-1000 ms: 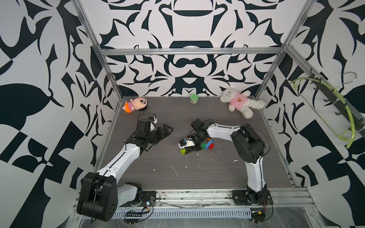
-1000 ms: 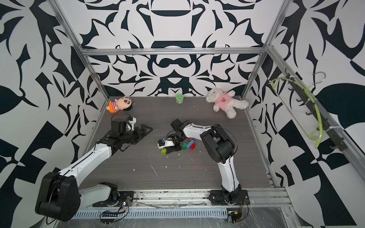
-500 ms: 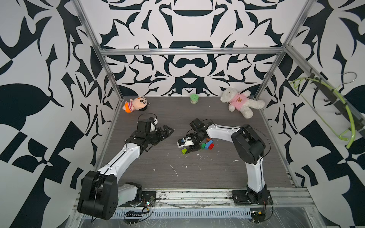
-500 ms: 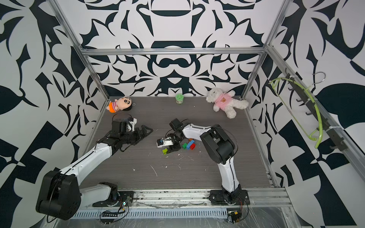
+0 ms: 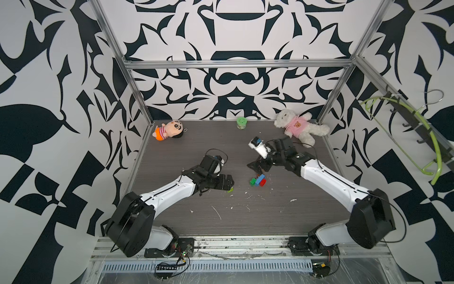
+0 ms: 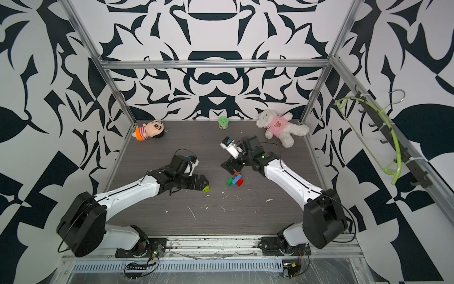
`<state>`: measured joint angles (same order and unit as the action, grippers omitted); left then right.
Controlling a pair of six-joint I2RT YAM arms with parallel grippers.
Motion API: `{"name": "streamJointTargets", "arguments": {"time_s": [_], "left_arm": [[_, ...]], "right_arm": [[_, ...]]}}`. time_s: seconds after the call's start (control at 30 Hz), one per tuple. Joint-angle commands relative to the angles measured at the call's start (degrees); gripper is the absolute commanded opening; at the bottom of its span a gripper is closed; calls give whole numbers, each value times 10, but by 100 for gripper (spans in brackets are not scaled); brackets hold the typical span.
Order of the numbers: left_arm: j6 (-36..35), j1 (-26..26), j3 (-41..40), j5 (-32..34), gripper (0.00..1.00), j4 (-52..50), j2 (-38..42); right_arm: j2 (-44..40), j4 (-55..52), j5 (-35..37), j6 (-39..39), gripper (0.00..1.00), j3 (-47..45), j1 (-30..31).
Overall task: Assemble the letter v with lego
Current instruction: Pick up the lego brick from the center of the board.
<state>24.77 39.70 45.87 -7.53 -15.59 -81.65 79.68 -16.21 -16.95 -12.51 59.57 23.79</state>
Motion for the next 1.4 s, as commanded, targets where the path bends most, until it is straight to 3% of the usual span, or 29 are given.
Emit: {"name": "streamJointTargets", "arguments": {"time_s": [0.0, 0.23, 0.37, 0.87, 1.07, 1.37], "left_arm": [[-59, 37, 31, 69, 91, -23, -46], [-98, 59, 47, 95, 86, -2, -104], [-109, 60, 52, 106, 76, -4, -121], [-104, 62, 48, 75, 26, 28, -138], [-95, 66, 65, 69, 25, 39, -149], [-125, 98, 212, 96, 26, -38, -243]], "right_arm": [[-26, -14, 40, 178, 100, -30, -45], [5, -44, 34, 220, 100, -8, -74], [0, -32, 33, 219, 100, -20, -84], [26, -54, 29, 226, 100, -15, -98], [16, -60, 32, 228, 100, -19, -105], [34, -61, 31, 243, 100, -46, -106]]}}
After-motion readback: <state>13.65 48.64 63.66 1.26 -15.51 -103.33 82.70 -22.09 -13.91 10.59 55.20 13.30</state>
